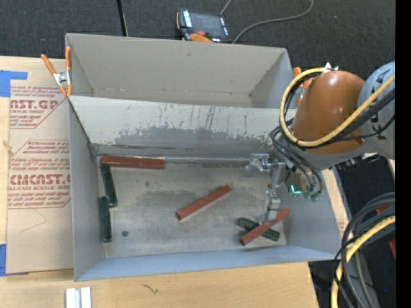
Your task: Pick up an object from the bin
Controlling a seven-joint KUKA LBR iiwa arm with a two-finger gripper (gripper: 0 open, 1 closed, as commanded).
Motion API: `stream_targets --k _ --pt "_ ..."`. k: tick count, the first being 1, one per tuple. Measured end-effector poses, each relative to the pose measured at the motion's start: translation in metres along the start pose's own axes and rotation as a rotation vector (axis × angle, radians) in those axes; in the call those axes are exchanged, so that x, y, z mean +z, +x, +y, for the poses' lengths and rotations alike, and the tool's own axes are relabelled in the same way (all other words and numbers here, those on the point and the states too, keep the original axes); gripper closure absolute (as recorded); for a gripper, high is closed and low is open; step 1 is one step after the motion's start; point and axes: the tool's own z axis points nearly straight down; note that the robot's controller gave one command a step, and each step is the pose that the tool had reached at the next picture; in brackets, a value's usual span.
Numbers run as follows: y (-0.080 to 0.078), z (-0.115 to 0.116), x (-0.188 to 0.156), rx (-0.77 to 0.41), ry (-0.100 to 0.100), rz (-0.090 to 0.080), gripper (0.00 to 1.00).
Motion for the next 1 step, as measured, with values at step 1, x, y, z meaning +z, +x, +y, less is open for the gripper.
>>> stream_targets --k 1 --pt "0.0309 -0.0530 0.1156 -0.025 0.002 -0.020 0.00"
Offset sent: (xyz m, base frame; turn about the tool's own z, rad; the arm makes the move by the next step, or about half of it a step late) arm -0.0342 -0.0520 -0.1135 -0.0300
